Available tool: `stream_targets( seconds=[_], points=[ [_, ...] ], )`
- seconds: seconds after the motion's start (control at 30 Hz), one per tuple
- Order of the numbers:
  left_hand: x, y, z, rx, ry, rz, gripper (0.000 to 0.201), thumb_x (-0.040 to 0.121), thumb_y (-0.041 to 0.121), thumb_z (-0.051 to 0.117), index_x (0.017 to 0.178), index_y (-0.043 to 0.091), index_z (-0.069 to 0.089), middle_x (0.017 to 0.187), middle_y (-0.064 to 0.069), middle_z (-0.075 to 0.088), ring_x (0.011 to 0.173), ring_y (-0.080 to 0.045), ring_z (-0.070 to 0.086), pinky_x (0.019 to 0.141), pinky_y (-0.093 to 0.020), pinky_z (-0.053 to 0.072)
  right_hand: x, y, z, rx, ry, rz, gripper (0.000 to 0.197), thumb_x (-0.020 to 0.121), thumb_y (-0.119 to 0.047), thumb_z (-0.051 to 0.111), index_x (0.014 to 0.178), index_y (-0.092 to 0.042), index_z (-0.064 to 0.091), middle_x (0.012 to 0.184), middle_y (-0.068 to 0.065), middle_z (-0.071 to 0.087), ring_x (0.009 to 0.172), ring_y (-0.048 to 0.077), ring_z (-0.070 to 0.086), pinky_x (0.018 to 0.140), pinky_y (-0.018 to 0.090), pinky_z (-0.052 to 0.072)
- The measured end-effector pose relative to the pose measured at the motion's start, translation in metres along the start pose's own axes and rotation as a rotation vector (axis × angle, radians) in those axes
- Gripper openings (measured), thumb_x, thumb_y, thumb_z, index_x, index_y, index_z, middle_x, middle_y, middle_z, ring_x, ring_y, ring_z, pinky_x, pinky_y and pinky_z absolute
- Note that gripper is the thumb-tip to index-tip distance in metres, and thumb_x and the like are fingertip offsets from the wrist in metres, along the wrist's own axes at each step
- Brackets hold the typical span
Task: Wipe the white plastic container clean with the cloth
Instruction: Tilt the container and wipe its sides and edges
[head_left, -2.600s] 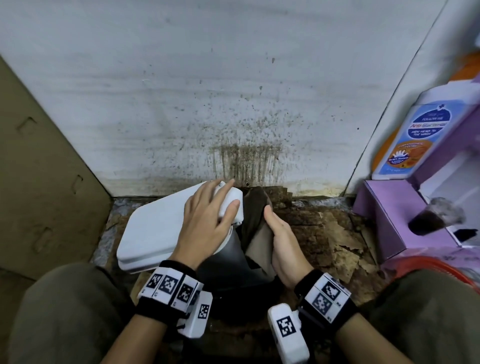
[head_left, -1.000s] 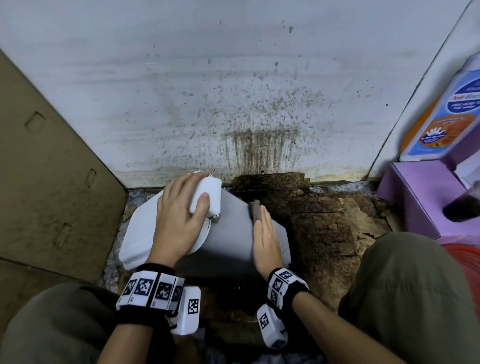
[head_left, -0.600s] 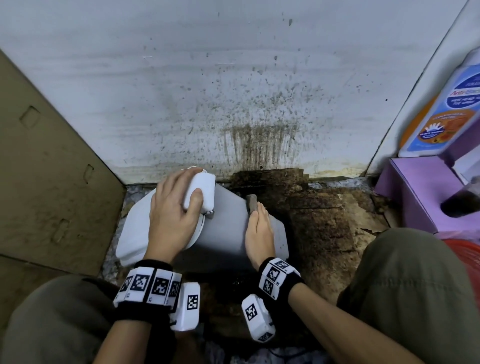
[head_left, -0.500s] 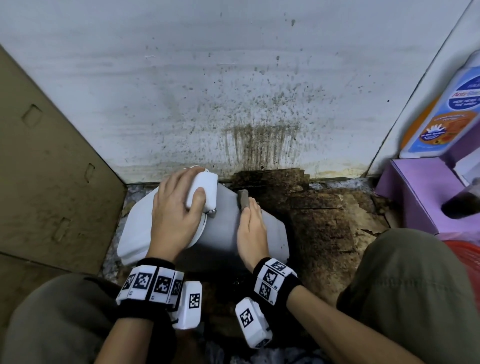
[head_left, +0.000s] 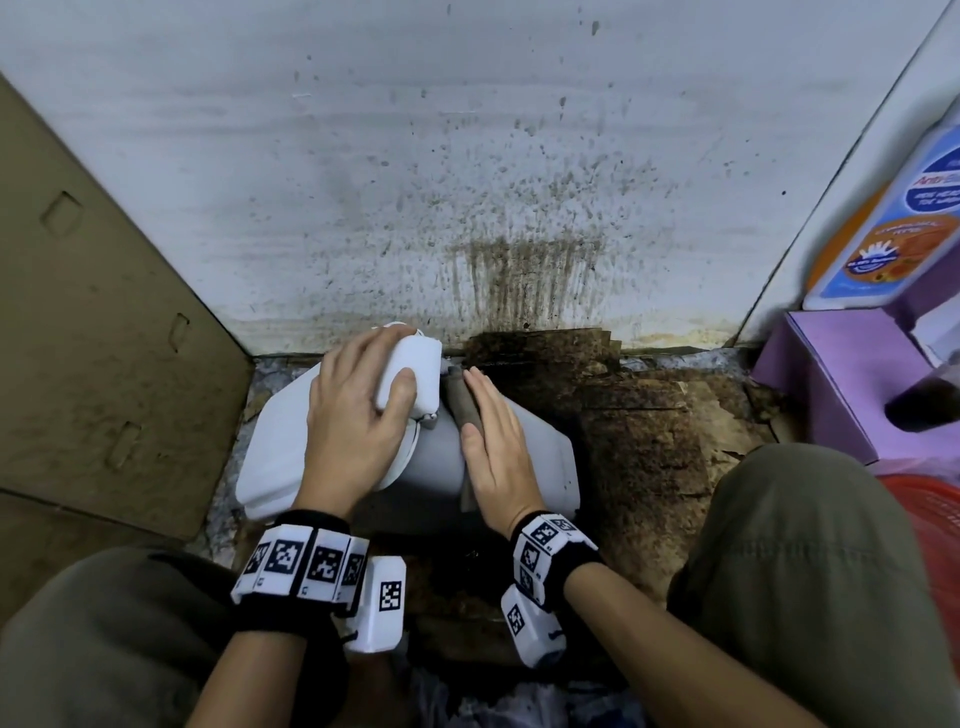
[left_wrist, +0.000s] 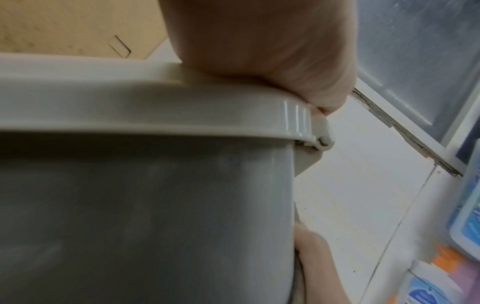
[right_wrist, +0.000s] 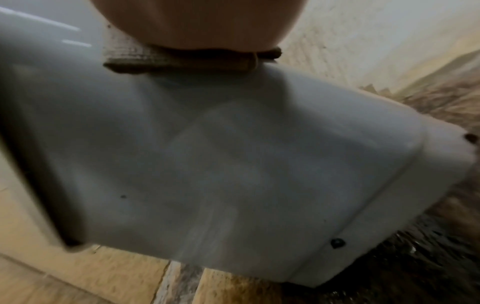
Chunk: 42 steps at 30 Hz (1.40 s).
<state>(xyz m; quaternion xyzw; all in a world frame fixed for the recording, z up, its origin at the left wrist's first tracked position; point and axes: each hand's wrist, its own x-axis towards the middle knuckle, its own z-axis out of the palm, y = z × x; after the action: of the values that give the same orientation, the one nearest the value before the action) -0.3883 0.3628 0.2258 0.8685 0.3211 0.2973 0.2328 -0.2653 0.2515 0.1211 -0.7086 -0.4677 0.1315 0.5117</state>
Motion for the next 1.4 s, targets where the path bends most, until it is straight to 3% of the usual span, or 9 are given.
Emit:
stream_targets(
  seconds=[0.1, 0.2, 0.3, 0.5, 0.6, 0.87, 1.0, 1.13, 1.4],
  points=[
    [0.001, -0.002, -0.001, -0.005, -0.005, 0.003, 0.050, 0.097, 0.042, 0.037, 0.141, 0.025, 0.054, 0.139, 0.003, 0.055, 0.129, -0.024, 0.044, 0.107, -0.048, 0.037, -0.002, 0.016, -0.005, 0.025, -0.014, 0.067, 0.053, 0.105, -0.026, 0.034, 0.157, -0.021, 0.027, 0.163, -0.011, 0.025, 0.152, 0.002, 0.019, 0.124, 0.023, 0.014],
    [0.002, -0.007, -0.003, -0.026, 0.003, 0.017, 0.049, 0.098, 0.041, 0.038, 0.140, 0.025, 0.055, 0.138, 0.003, 0.055, 0.129, -0.022, 0.044, 0.108, -0.044, 0.036, -0.008, 0.042, -0.009, 0.067, -0.017, 0.236, 0.051, 0.105, -0.031, 0.031, 0.156, -0.027, 0.027, 0.160, -0.016, 0.025, 0.150, 0.002, 0.021, 0.125, 0.029, 0.016],
    [0.002, -0.012, -0.006, -0.045, 0.009, 0.019, 0.047, 0.098, 0.039, 0.039, 0.140, 0.025, 0.056, 0.138, 0.005, 0.055, 0.129, -0.020, 0.044, 0.110, -0.042, 0.035, -0.014, 0.064, -0.014, 0.082, -0.008, 0.393, 0.055, 0.104, -0.039, 0.026, 0.157, -0.024, 0.027, 0.163, -0.008, 0.026, 0.151, 0.009, 0.022, 0.125, 0.037, 0.016],
    [0.003, -0.014, -0.007, -0.038, 0.003, 0.014, 0.050, 0.098, 0.040, 0.038, 0.140, 0.020, 0.057, 0.138, 0.001, 0.057, 0.128, -0.023, 0.045, 0.111, -0.041, 0.034, -0.025, 0.093, -0.023, 0.093, 0.060, 0.609, 0.068, 0.097, -0.049, 0.025, 0.159, -0.021, 0.024, 0.165, -0.002, 0.025, 0.153, 0.015, 0.018, 0.125, 0.041, 0.015],
    [0.003, -0.014, -0.008, -0.029, 0.007, 0.014, 0.051, 0.099, 0.041, 0.037, 0.140, 0.019, 0.056, 0.138, 0.000, 0.056, 0.129, -0.023, 0.044, 0.110, -0.043, 0.035, -0.027, 0.097, -0.021, 0.118, 0.079, 0.640, 0.062, 0.104, -0.046, 0.024, 0.160, -0.019, 0.021, 0.167, -0.004, 0.019, 0.154, 0.012, 0.012, 0.127, 0.037, 0.009],
    [0.002, -0.022, -0.014, 0.002, 0.012, 0.035, 0.052, 0.101, 0.040, 0.032, 0.143, 0.018, 0.053, 0.141, -0.003, 0.054, 0.130, -0.023, 0.042, 0.108, -0.037, 0.033, -0.019, 0.066, -0.010, 0.123, 0.098, 0.550, 0.048, 0.110, -0.022, 0.024, 0.158, -0.017, 0.025, 0.167, -0.001, 0.019, 0.154, 0.011, 0.014, 0.126, 0.028, 0.005],
    [0.004, -0.023, -0.013, 0.010, 0.002, 0.037, 0.052, 0.101, 0.040, 0.031, 0.144, 0.017, 0.052, 0.142, -0.005, 0.053, 0.131, -0.025, 0.042, 0.110, -0.039, 0.032, -0.010, 0.027, 0.001, 0.172, 0.030, 0.410, 0.057, 0.102, -0.037, 0.019, 0.158, -0.022, 0.022, 0.167, -0.007, 0.016, 0.154, 0.004, 0.009, 0.126, 0.025, 0.004],
    [0.005, -0.022, -0.011, 0.020, 0.006, 0.046, 0.053, 0.101, 0.041, 0.031, 0.143, 0.016, 0.052, 0.142, -0.006, 0.054, 0.131, -0.027, 0.043, 0.110, -0.041, 0.032, -0.010, -0.002, 0.006, 0.092, -0.007, 0.220, 0.057, 0.105, -0.038, 0.024, 0.159, -0.021, 0.020, 0.167, -0.008, 0.016, 0.154, 0.002, 0.007, 0.124, 0.022, 0.002],
    [0.003, -0.016, -0.008, 0.027, -0.003, 0.072, 0.051, 0.102, 0.039, 0.034, 0.143, 0.015, 0.053, 0.141, -0.006, 0.054, 0.131, -0.024, 0.042, 0.108, -0.029, 0.028, -0.019, 0.032, 0.004, 0.033, 0.040, 0.145, 0.053, 0.107, -0.032, 0.029, 0.159, -0.019, 0.024, 0.165, -0.009, 0.022, 0.153, 0.004, 0.017, 0.125, 0.025, 0.013]
  ],
)
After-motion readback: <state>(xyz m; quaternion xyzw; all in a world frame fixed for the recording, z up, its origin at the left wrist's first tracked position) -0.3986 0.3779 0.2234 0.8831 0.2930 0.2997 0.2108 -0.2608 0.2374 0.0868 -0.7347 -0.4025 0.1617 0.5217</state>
